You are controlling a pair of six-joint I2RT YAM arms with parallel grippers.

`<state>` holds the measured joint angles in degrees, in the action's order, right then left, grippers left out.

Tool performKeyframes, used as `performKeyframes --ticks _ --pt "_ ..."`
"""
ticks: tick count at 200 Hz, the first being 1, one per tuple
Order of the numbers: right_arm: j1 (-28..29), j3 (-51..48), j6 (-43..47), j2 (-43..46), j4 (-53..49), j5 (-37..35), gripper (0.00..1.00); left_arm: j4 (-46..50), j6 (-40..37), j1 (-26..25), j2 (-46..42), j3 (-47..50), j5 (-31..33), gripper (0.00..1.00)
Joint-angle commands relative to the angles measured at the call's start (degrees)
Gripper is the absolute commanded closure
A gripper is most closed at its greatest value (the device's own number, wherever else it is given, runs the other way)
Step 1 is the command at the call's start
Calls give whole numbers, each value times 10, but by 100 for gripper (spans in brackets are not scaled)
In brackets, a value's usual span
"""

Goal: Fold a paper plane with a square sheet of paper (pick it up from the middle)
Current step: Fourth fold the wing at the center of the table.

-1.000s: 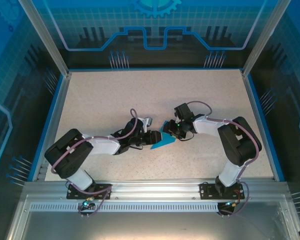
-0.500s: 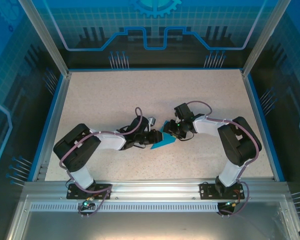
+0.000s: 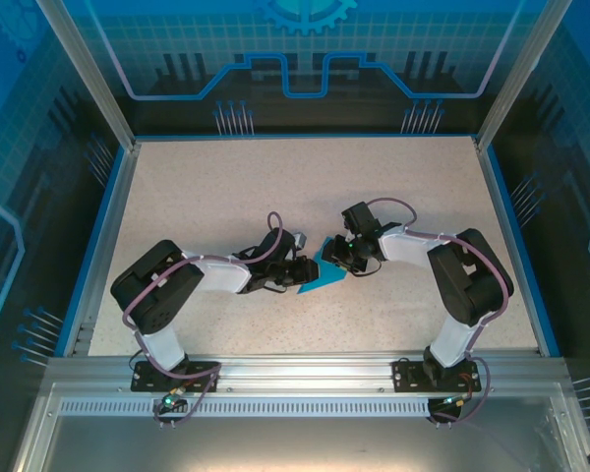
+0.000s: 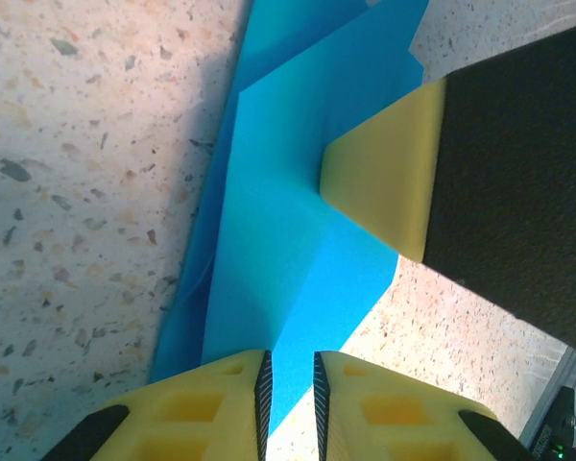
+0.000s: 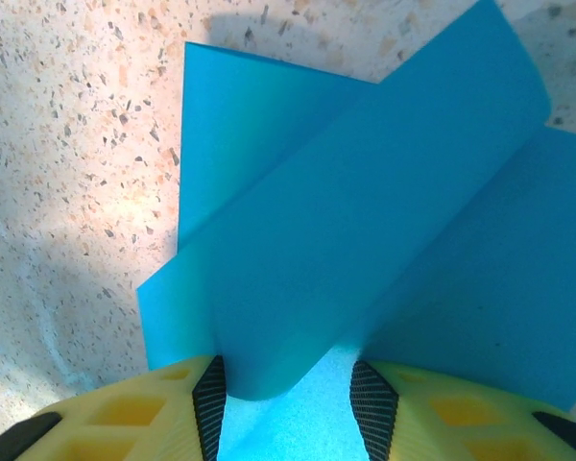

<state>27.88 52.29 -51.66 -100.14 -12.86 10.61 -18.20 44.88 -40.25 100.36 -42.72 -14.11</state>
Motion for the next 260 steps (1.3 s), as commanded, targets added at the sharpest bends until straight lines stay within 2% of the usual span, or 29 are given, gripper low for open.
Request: performKeyframes --ticks 1,100,144,182,260 --pt "0 -23 -5 -42 -96 -76 55 22 -8 -1 10 -16 16 77" --pt "13 20 -2 -74 -136 -106 53 37 1 2 15 -19 21 78" --pt "16 27 -12 -90 -152 -122 55 45 15 3 -42 -15 20 74" --pt "15 29 -21 -101 -157 -125 57 46 20 3 -73 -4 48 76" --pt "15 25 -37 -102 -158 -127 60 19 28 3 -34 -9 11 78"
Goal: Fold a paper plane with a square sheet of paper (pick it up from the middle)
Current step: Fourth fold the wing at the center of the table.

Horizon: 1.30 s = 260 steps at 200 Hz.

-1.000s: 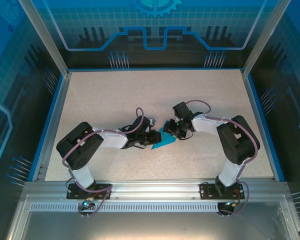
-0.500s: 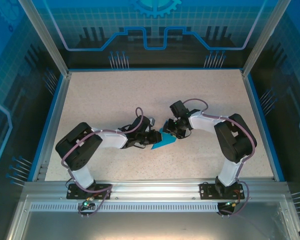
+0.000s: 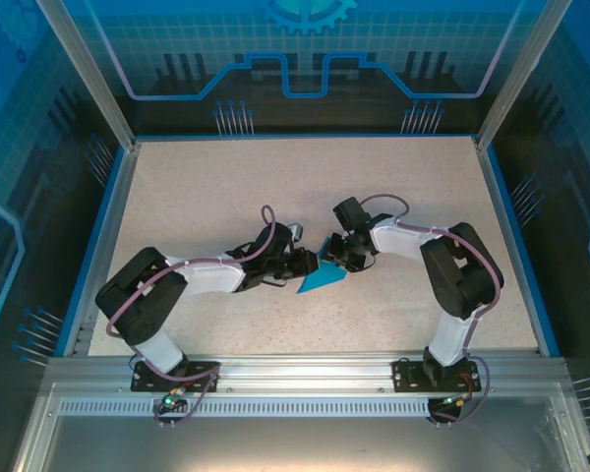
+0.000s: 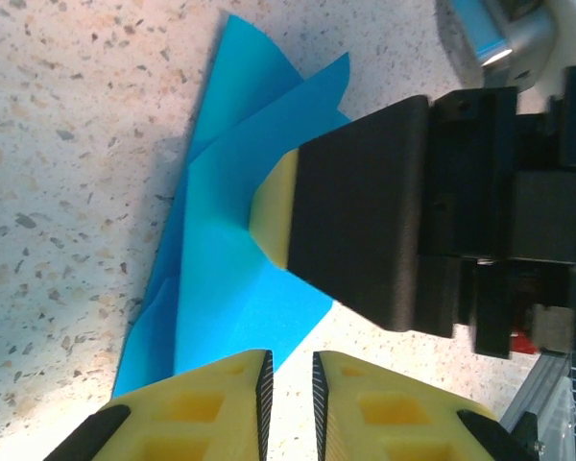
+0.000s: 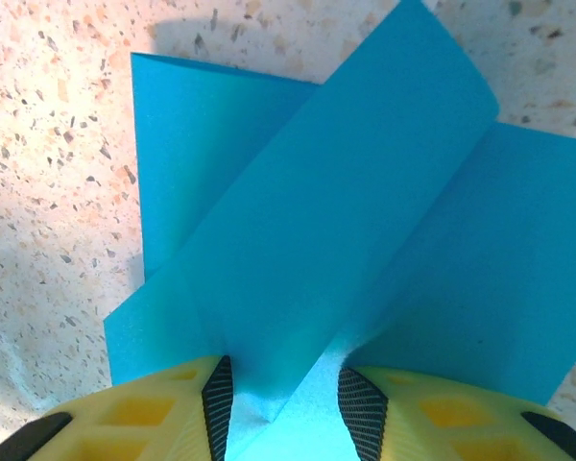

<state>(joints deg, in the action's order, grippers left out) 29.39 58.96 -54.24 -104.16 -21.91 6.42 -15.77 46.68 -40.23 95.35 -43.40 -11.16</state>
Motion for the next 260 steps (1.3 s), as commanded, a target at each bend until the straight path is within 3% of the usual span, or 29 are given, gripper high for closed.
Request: performKeyframes --ticks 1,97,260 --pt "0 -42 -11 -62 -67 -85 61 -5 10 3 17 -2 -19 77" --pt "-1 -53 -26 -51 -63 -90 61 -39 -2 -3 26 13 -77 73" --pt "-8 -73 -35 -25 -51 -90 59 11 -17 -2 55 3 -7 81"
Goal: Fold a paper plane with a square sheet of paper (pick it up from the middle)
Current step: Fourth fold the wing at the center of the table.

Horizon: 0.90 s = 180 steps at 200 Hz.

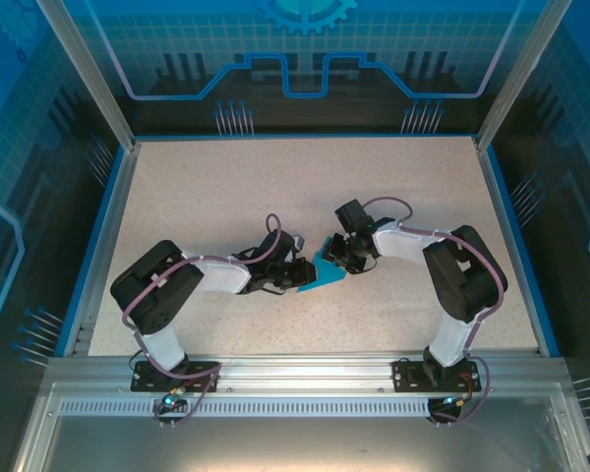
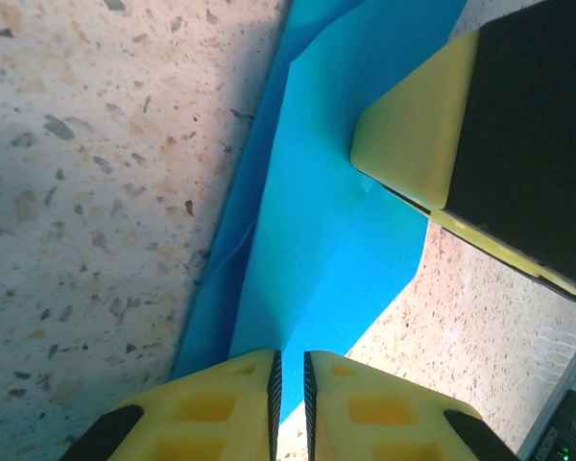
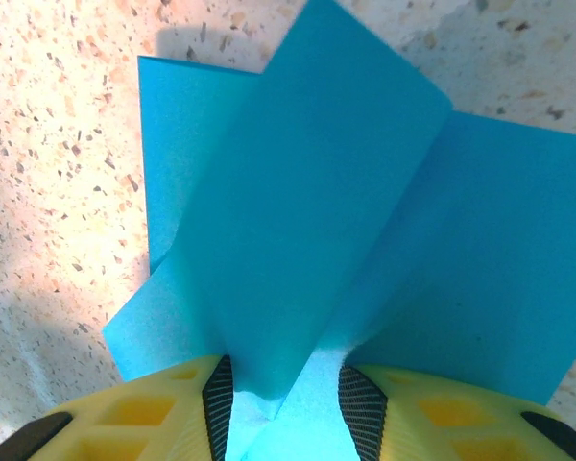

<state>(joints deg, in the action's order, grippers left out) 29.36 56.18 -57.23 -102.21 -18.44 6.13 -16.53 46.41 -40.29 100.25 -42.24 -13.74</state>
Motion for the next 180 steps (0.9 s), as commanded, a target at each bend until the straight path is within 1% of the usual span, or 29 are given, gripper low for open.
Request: performKeyframes --ticks 1,39,102,152,180 --pt "-7 -45 -5 -44 -86 -87 59 19 -14 -1 6 -8 19 81" --pt "-9 -47 -5 -46 -86 -88 59 14 -17 -2 -2 -12 12 80" --pt "-12 -54 -2 -39 -75 -82 59 16 -27 -1 -59 16 17 69" --pt "-14 -55 -2 -37 -72 -78 59 24 -25 -1 -36 18 28 63" --pt "-15 -55 -1 -37 -71 -75 59 17 -35 -1 -27 18 29 63"
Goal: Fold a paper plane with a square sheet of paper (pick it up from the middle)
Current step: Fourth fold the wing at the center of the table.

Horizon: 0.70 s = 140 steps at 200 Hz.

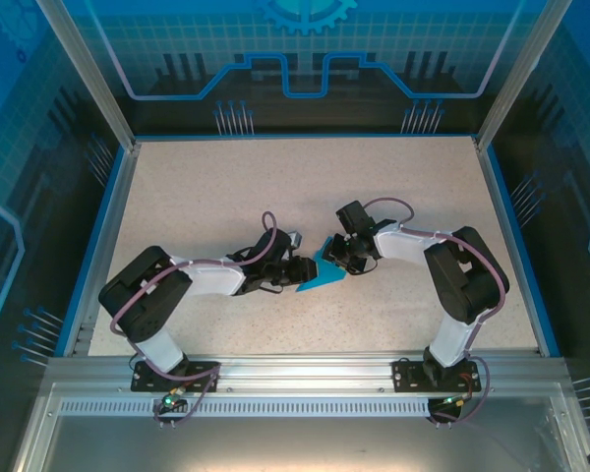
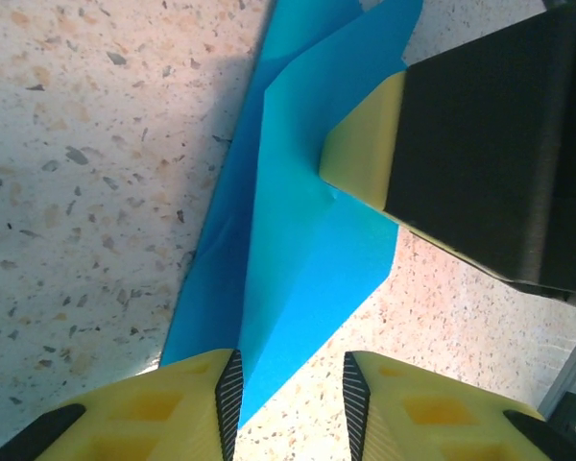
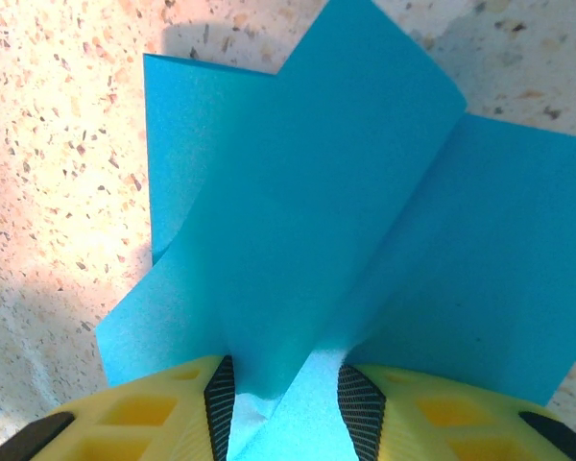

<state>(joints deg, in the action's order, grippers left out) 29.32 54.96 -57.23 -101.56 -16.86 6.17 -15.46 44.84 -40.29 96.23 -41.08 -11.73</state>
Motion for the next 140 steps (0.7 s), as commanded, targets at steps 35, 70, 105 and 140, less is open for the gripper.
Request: performKeyframes --ticks 35,70,105,140 --pt "-14 -42 -2 -45 -85 -73 59 9 -43 -1 14 7 15 64" --pt "-17 -42 -3 -46 -80 -70 59 5 -56 0 15 11 2 64" --pt "-17 -42 -4 -50 -76 -63 59 1 -59 -1 15 15 4 64" --pt "-18 -57 -3 -48 -75 -62 59 16 -66 -1 -2 18 29 63"
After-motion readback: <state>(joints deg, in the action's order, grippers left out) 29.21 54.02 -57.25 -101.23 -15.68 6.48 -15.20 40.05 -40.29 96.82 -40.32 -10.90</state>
